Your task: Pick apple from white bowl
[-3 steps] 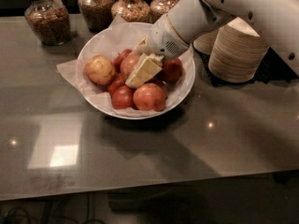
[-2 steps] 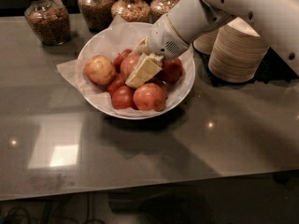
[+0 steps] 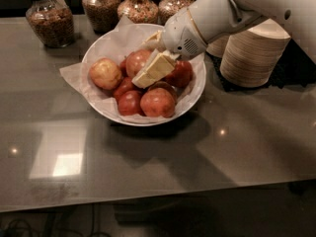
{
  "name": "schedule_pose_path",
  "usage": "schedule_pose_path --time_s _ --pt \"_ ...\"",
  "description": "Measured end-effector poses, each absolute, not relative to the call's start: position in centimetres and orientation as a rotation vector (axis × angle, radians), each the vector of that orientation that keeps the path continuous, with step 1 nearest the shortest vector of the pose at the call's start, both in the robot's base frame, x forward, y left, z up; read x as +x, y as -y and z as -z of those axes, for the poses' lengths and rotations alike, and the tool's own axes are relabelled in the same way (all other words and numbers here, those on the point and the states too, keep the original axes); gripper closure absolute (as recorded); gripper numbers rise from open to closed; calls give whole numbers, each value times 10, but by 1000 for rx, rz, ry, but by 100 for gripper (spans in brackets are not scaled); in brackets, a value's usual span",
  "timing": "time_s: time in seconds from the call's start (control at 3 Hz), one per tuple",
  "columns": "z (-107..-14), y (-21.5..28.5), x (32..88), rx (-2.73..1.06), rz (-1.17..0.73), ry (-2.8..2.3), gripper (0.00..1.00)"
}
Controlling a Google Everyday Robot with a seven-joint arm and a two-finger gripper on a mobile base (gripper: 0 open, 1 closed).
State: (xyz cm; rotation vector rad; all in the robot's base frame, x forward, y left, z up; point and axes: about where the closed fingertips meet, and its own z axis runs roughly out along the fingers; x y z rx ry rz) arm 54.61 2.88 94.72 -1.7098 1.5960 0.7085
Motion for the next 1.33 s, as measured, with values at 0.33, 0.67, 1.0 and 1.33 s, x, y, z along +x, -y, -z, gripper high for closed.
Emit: schedule_pose_path --time_s 0.33,0.67,1.0,1.33 --pt "-979 -22 539 -1605 -789 -1465 100" --pt "-996 1 542 -1481 -874 -1397 100" --pt "-1006 19 545 -1416 -899 -1385 100" --pt "-1007 20 545 -1413 -901 -1384 100"
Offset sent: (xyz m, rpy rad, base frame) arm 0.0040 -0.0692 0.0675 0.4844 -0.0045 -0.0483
